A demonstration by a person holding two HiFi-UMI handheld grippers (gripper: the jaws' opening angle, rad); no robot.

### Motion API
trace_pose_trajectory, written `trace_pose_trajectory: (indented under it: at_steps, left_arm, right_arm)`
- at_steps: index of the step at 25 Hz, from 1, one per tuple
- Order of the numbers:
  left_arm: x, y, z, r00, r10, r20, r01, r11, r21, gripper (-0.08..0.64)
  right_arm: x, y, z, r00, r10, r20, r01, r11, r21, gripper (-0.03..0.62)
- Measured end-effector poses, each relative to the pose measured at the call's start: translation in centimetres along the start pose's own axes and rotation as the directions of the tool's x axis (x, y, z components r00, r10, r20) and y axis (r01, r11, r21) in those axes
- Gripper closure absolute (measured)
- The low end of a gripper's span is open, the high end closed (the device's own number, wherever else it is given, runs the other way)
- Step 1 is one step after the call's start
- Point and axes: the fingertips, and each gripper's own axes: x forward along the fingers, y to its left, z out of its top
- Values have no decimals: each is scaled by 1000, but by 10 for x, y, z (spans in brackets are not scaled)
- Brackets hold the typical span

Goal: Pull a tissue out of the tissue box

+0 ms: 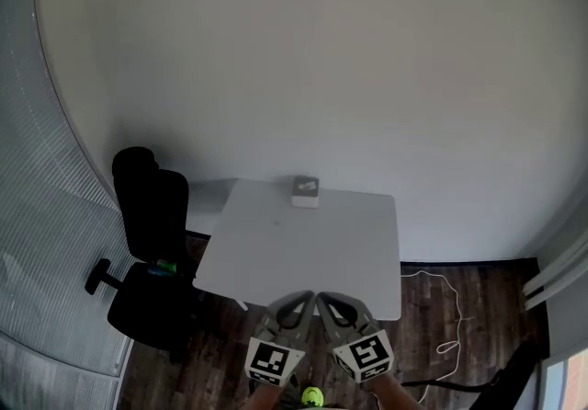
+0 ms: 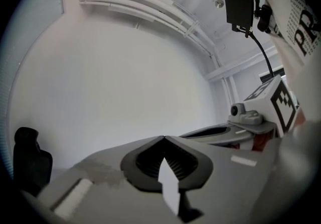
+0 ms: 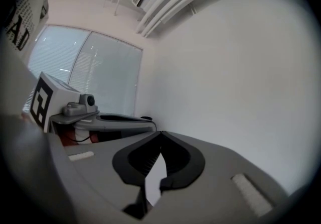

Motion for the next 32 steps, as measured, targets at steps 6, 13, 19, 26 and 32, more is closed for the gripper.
trace_pose_trajectory:
  at_steps: [6,13,19,26,32]
  left_arm:
    - [22,31,-11,1000,-29,-8,29,999,-25,568]
    - [59,85,-9,998,-62,14,63,997,-44,568]
    - [80,129,-6,995,-93,25,94,995,-44,568]
    - [115,173,-4,990,-136,40,138,990,-40,568]
    - [133,202,-13,985,-166,39,167,984,-52,568]
  right_arm:
    - [35,-15,-3,1000,-21,-24,20,1000,-20,583]
    - [95,-42,5,999,-44,-30,43,999,-27,583]
    - [141,-55,15,997,-67,-24,66,997,-40,583]
    - [190,-83,19,992,-126,-10,126,992,-29,583]
    - [224,-95,15,988,-156,-24,155,988,-12,583]
